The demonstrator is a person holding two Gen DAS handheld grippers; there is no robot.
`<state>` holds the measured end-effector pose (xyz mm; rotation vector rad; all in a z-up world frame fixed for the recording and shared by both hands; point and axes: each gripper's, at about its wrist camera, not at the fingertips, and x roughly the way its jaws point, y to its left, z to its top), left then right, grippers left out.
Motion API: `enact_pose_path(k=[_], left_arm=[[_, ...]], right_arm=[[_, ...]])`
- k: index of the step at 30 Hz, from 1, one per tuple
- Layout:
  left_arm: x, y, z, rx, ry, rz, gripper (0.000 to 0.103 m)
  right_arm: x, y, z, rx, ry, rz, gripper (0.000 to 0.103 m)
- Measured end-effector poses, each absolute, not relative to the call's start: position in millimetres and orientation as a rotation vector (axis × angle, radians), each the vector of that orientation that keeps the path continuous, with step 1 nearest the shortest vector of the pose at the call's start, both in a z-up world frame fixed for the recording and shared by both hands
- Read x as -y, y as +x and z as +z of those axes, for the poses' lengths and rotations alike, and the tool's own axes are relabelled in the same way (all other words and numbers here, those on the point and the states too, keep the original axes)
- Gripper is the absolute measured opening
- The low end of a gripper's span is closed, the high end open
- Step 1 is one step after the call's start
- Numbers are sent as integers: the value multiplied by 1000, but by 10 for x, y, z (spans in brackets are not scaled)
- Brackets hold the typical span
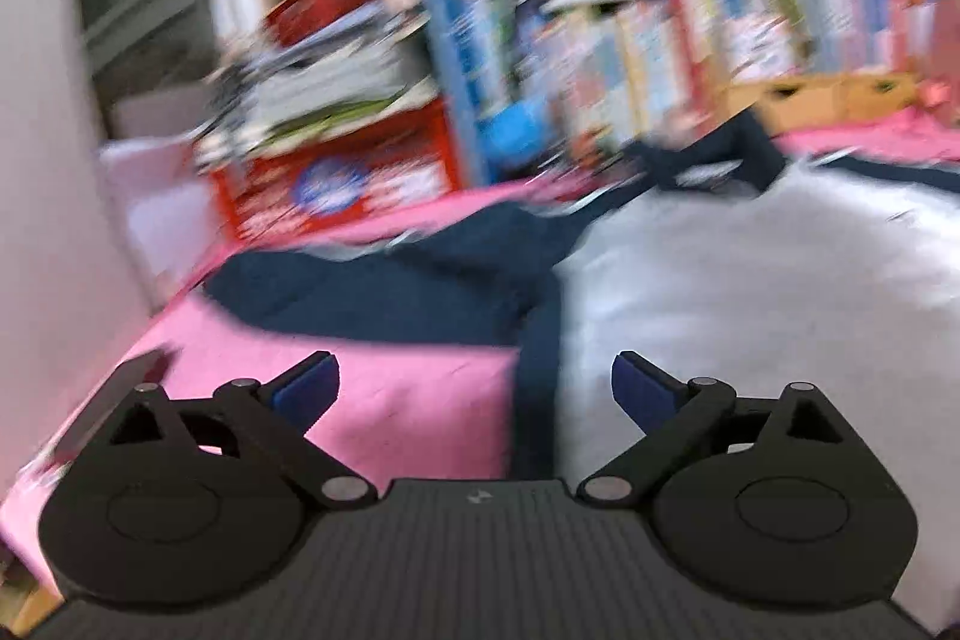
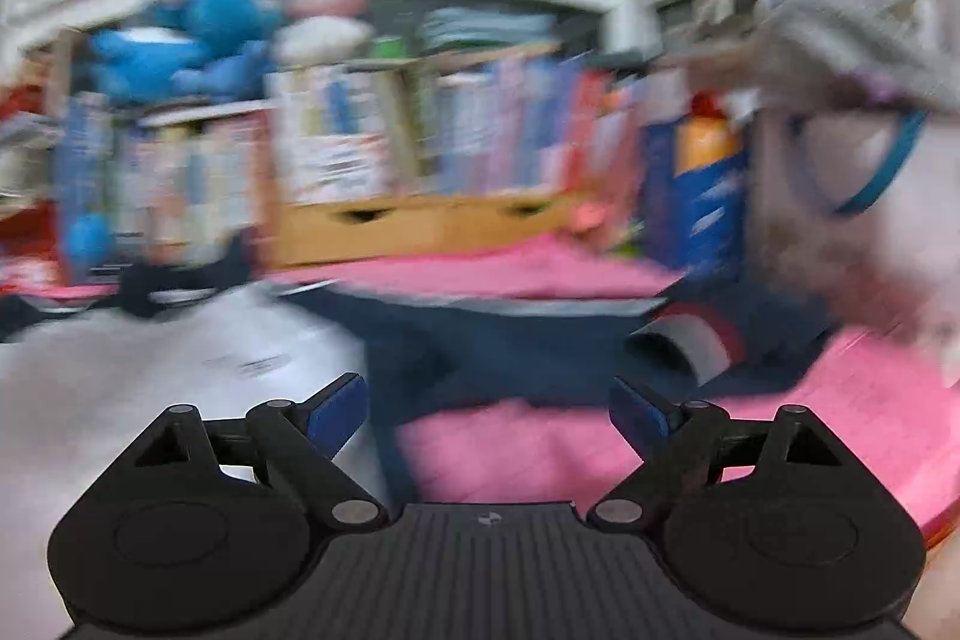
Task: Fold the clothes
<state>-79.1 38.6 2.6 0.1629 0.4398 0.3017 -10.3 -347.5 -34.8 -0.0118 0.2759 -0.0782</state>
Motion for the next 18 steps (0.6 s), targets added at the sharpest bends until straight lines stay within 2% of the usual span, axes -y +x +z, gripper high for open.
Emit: enact_pose_path(k=[7, 8, 9, 10, 11, 15, 18], left_arm=[[-90, -560, -144, -477, 204, 203, 99], [-92, -522, -213, -505, 212, 209, 100], [-100, -521, -284, -525, 214, 214, 102], [-110, -522, -350, -542, 215, 219, 102], [-133, -549, -365, -531, 196, 220, 103], [-183, -555, -373, -544, 154, 211, 103], [-185, -556, -375, -542, 145, 210, 103]], right_arm=[[4039, 891, -488, -389, -211, -274, 80], [4090, 1015, -531, -427, -240, -280, 70], [4130, 1125, -552, -485, -246, -271, 40], [4174, 1229, -573, -541, -248, -264, 24], [4231, 1300, -585, -582, -228, -264, 19], [4268, 1272, -309, -557, -130, -228, 11], [4166, 1150, 54, -489, -17, -127, 11]])
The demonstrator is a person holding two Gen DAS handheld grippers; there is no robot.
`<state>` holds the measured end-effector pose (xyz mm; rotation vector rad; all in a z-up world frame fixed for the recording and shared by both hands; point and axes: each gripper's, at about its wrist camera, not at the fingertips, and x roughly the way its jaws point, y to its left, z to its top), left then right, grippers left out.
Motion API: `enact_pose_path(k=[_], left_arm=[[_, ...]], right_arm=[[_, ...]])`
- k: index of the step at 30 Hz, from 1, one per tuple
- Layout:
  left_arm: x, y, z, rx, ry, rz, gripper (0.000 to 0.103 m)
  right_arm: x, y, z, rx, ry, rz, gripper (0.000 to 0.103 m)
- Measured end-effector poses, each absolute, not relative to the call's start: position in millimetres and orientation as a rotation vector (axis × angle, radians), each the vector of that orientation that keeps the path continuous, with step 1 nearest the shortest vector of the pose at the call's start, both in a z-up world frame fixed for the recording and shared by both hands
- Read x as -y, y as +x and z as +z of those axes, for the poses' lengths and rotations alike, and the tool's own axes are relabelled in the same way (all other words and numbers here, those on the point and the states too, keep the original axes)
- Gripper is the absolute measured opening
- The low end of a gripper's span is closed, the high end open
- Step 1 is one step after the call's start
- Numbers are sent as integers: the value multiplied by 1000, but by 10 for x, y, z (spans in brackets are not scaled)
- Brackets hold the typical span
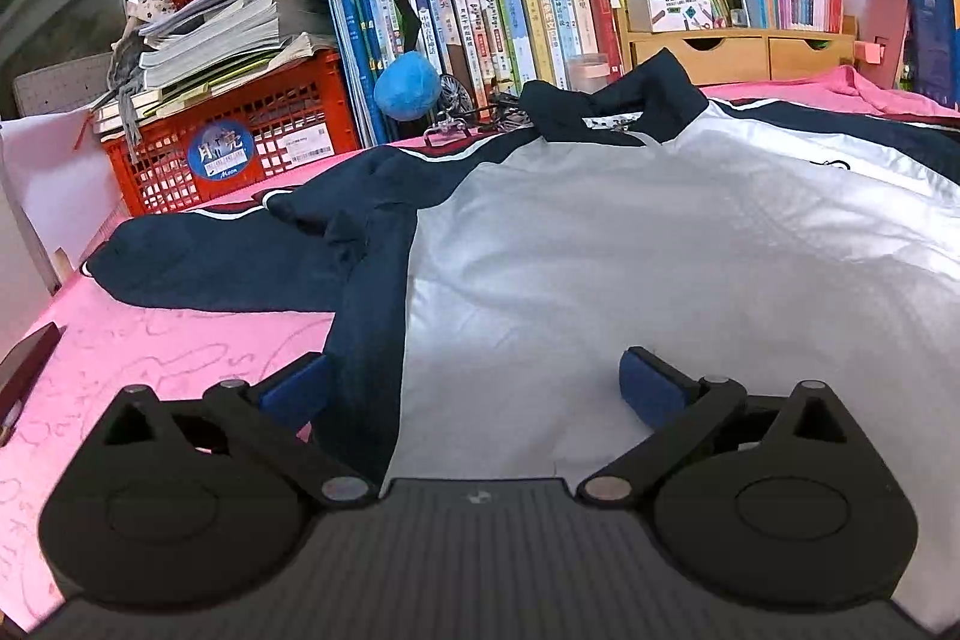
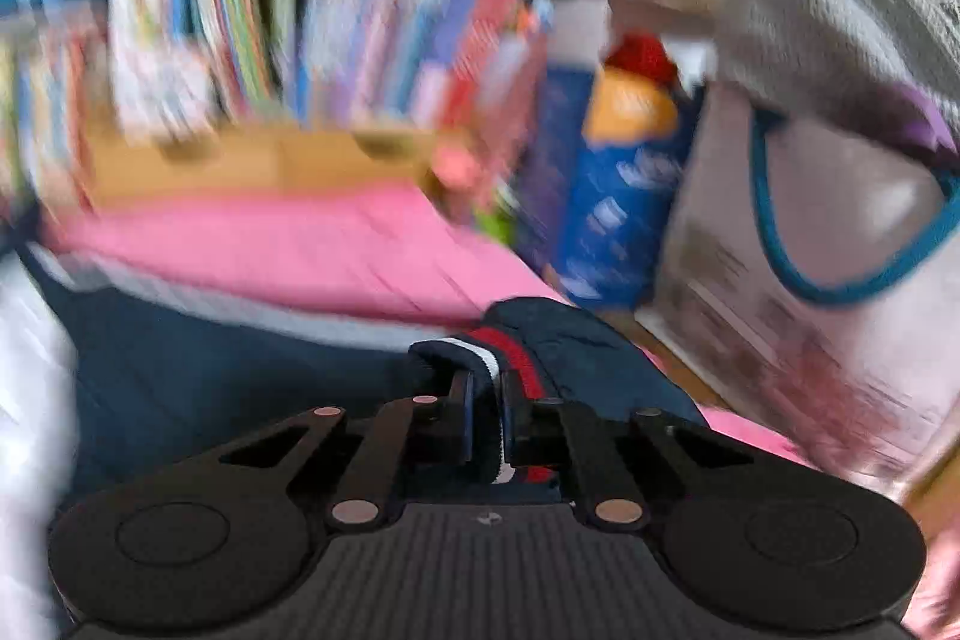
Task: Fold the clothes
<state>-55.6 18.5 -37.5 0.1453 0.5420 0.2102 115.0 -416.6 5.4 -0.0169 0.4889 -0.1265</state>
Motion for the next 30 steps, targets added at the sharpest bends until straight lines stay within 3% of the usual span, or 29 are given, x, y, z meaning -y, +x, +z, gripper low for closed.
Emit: enact_pose_path(k=[4, 8, 10, 12, 13, 16, 22, 24, 27, 28, 30], left_arm=[[-207, -554, -367, -539, 129, 203, 103], [-232, -550, -364, -541, 100, 202, 103], [-242, -551, -362, -543, 93, 199, 103], [-260, -548, -358, -546, 82, 190, 103], [-276, -549, -353, -548, 74, 183, 103], [-311, -546, -348, -555, 47, 163, 103], [-387, -509, -339, -582, -14, 127, 103], [-393, -506, -340, -586, -19, 123, 103], [-395, -509, -337, -587, -18, 119, 103], [-399, -511, -336, -586, -19, 117, 103], [-410, -512, -334, -585, -20, 111, 103]], right_arm=[[3652, 1126, 502, -487, 303, 325, 9], [2439, 1092, 825, -481, 282, 730, 10], [1767, 1030, 807, -504, 196, 833, 18], [1233, 947, 706, -529, 68, 833, 54], [1111, 919, 654, -526, -10, 799, 59], [970, 710, 420, -429, -314, 666, 62], [1513, 504, -153, -251, -883, 285, 80], [1680, 627, -323, -298, -953, 195, 82], [1863, 894, -497, -353, -909, 119, 94], [1921, 976, -532, -378, -864, 114, 89], [1991, 1168, -484, -513, -688, 151, 37]])
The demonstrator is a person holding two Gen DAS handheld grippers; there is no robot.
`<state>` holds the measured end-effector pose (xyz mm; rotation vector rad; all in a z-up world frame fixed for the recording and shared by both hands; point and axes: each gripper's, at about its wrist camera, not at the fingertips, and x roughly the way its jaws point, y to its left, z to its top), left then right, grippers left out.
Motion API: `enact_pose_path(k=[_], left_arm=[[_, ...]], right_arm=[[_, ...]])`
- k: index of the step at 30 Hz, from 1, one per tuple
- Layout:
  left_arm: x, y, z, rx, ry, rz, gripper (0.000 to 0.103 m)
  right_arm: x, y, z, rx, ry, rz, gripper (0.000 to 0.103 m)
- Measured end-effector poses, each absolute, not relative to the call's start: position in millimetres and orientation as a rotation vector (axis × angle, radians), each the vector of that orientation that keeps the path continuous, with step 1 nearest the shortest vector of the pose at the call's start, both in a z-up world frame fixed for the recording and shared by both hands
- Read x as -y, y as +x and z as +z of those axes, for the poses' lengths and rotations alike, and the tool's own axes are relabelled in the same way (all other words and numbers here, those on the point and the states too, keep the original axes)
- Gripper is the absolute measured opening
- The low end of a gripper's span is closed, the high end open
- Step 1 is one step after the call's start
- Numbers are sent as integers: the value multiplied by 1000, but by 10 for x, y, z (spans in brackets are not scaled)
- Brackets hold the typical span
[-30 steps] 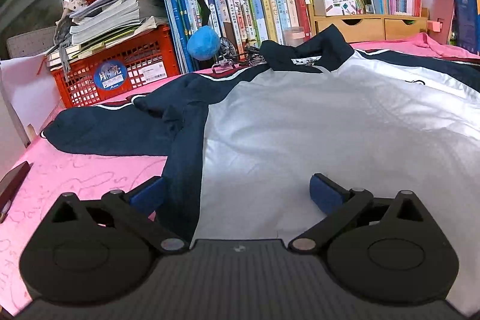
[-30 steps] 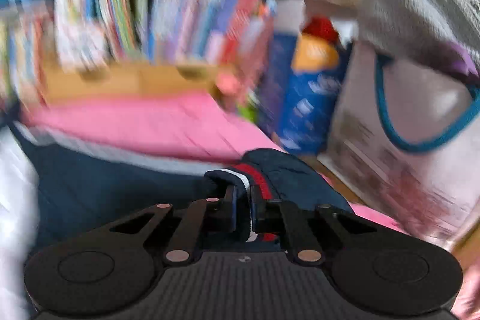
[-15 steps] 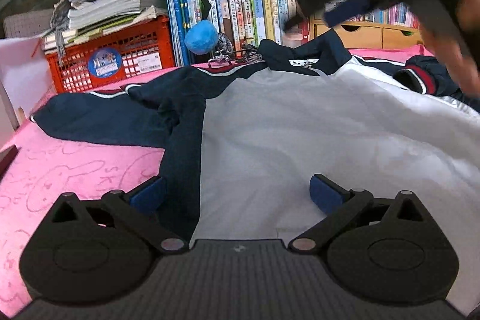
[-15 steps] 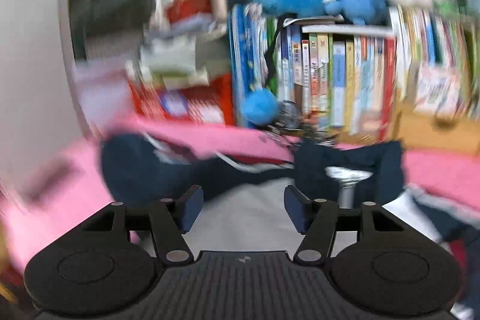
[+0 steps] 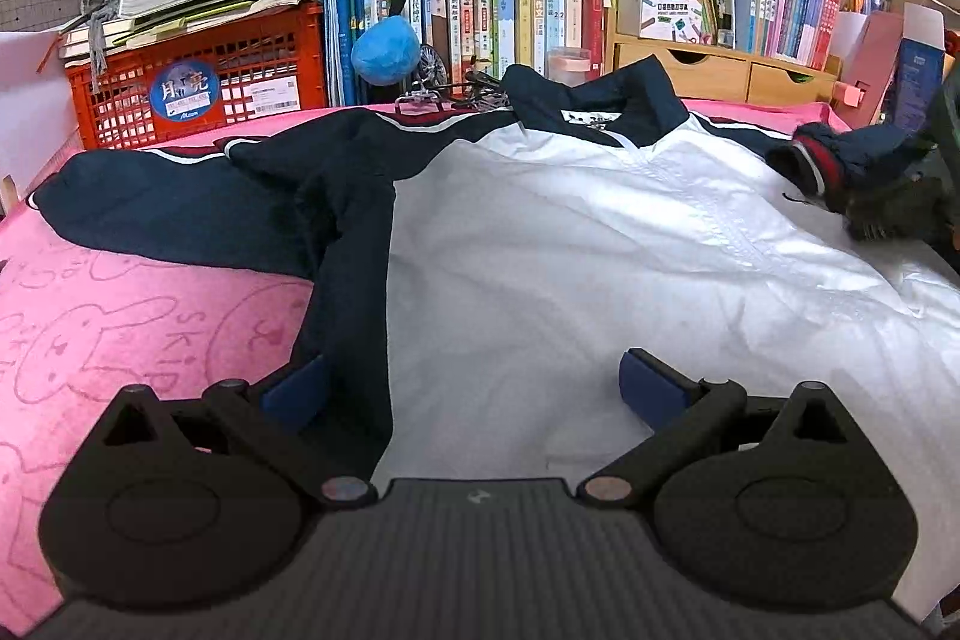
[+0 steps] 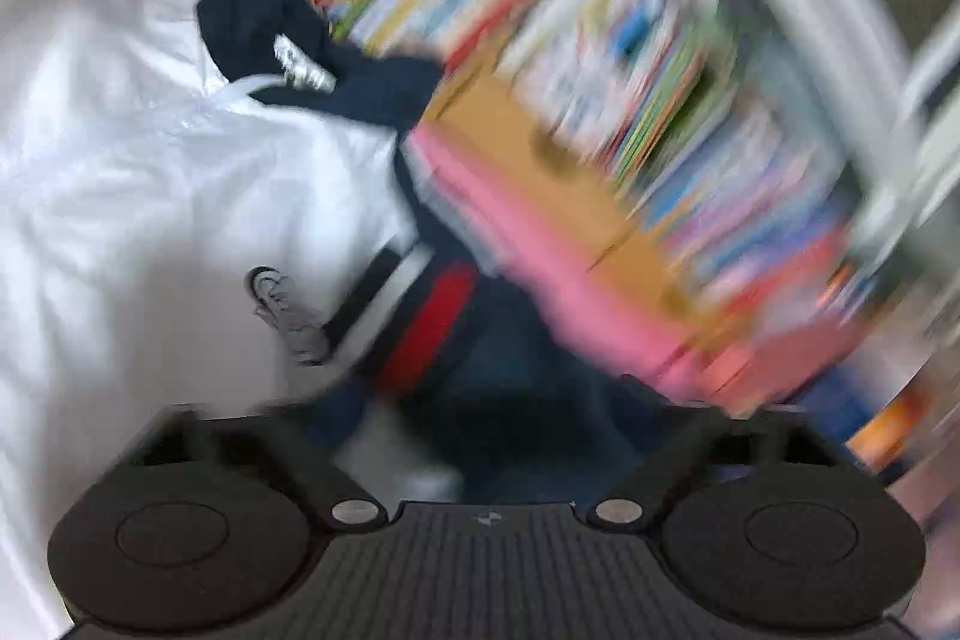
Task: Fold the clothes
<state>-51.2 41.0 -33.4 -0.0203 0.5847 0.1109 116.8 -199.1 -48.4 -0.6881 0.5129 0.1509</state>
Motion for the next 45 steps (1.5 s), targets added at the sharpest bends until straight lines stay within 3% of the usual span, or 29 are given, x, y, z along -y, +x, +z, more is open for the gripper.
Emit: enact_pose_path(k=[2, 10, 16, 19, 23, 26, 30, 37, 40, 45], left_arm=[[-418, -520, -331, -581, -23, 100, 103], [-469, -547, -324, -560, -57, 48, 103], [-479, -562, -325, -548, -66, 24, 103], [-483, -564, -329, -545, -67, 16, 103], [-485, -553, -330, -549, -65, 12, 103], [-482, -559, -332, -550, -60, 14, 103], [-467, -559, -336, -554, -49, 23, 103], [-394, -554, -344, -566, 4, 61, 103], [-380, -547, -345, -565, 14, 71, 103], [-379, -547, -341, -565, 17, 81, 103]], right_arm=[[1984, 1288, -342, -592, -539, 154, 25], [1273, 1125, 541, -490, -211, 535, 23], [286, 1133, 9, -585, -314, 752, 27], [99, 1142, -369, -641, -358, 742, 39], [342, 999, -284, -627, -301, 748, 69], [724, 882, -101, -560, -233, 734, 78], [1322, 834, -27, -538, -167, 649, 78], [2275, 1057, -468, -634, -181, 248, 77], [2700, 1096, -422, -619, -40, 143, 74], [2891, 839, -301, -552, -30, 206, 82]])
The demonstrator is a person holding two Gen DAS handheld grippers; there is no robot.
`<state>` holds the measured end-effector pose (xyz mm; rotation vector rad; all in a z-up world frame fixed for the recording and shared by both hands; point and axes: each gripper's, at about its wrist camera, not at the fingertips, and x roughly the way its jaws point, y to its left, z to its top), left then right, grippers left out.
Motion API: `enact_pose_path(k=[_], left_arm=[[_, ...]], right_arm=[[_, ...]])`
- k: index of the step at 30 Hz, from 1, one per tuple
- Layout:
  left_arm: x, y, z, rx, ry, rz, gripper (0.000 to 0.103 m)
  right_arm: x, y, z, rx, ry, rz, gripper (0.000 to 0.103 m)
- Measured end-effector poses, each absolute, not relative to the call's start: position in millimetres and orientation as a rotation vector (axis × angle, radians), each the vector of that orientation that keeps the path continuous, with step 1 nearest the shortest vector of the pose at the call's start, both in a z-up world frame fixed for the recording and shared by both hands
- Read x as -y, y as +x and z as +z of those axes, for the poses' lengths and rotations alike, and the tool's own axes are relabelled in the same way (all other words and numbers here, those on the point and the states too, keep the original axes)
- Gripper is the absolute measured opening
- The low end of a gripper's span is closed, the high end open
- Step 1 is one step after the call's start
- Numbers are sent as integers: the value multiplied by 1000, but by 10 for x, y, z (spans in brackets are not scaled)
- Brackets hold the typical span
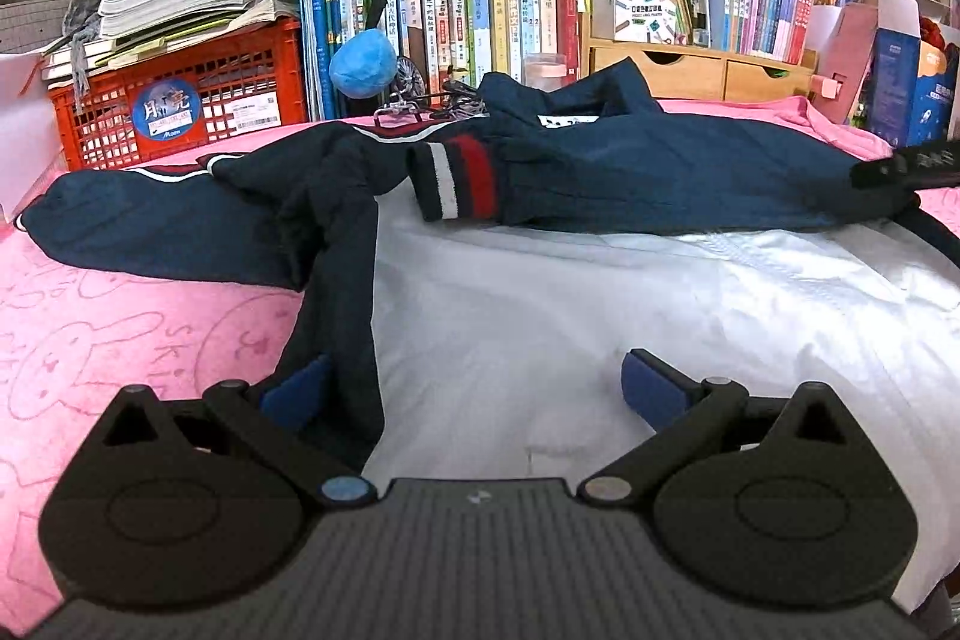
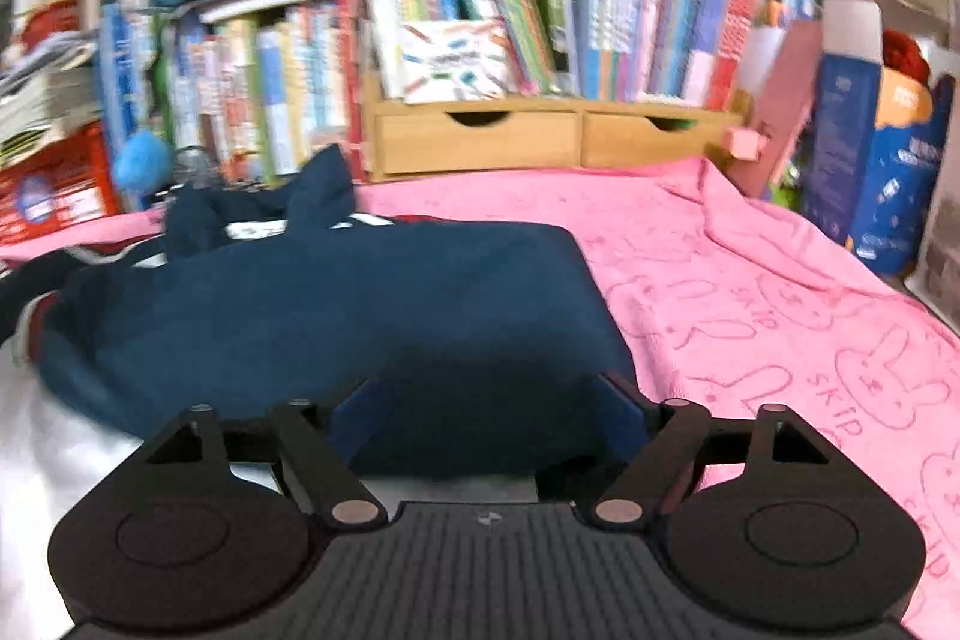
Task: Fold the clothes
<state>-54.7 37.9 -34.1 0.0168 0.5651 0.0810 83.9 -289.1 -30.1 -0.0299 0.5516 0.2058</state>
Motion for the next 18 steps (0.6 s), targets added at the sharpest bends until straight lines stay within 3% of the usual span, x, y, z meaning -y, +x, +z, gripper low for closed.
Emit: enact_pose_path(k=[7, 12, 18], left_arm=[[-450, -1038, -371, -527, 19, 88, 103], [-569, -1527, -203, -480, 9, 52, 103], [-955, -1036, 233, -420, -59, 232, 103]], right_arm=[[3015, 639, -571, -564, -285, -27, 86], [3500, 117, -480, -470, -186, 56, 86], [3511, -152, -284, -410, -209, 123, 87]])
